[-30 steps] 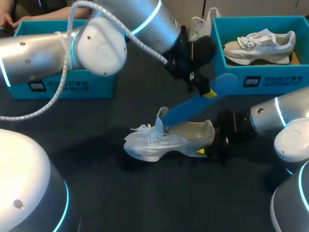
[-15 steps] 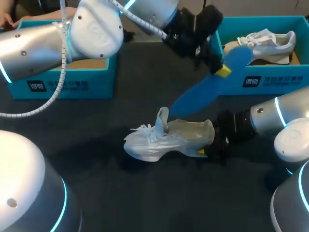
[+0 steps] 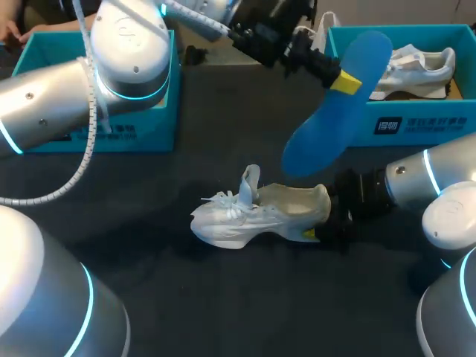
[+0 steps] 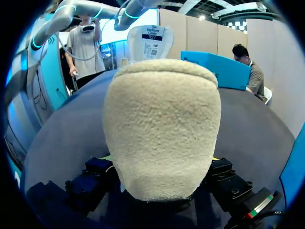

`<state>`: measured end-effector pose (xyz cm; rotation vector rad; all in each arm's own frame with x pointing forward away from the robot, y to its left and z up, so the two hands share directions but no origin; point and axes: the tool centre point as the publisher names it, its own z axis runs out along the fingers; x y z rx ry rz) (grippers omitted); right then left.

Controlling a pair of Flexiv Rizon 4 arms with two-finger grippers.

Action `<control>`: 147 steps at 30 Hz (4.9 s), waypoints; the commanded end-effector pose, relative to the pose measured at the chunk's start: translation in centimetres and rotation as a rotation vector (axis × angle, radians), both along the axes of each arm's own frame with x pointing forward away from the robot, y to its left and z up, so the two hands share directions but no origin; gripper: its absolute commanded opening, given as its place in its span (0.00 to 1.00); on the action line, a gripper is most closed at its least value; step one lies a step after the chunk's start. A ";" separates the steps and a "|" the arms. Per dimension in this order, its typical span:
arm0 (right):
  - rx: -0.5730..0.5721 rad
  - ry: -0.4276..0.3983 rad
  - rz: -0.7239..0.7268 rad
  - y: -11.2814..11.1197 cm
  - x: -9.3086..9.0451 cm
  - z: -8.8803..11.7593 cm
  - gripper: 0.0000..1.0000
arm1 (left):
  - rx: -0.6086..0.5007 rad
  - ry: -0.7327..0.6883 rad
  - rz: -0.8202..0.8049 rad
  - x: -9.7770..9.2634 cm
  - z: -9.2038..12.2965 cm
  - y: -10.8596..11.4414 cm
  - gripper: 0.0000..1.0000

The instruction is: Take the shoe out of the shoebox, open the shoe tongue, remove and reinsert the insole, then place the shoe into the shoebox

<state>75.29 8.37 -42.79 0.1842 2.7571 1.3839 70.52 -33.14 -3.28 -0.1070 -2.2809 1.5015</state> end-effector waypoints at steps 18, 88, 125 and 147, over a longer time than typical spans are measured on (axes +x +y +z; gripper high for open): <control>-0.006 0.001 -0.001 0.1 0.2 -0.4 0.00 | -0.142 0.149 -0.092 0.9 -0.2 1.0 0.00; -0.006 0.001 -0.001 0.1 0.2 -0.4 0.00 | -0.106 0.803 0.289 -9.7 5.3 6.1 0.00; -0.006 0.001 -0.001 0.1 0.2 -0.4 1.00 | -0.106 0.803 0.289 -9.7 5.3 6.1 0.00; -0.016 0.010 -0.008 -0.8 0.2 -0.3 1.00 | -0.106 0.803 0.289 -9.7 5.3 6.1 0.00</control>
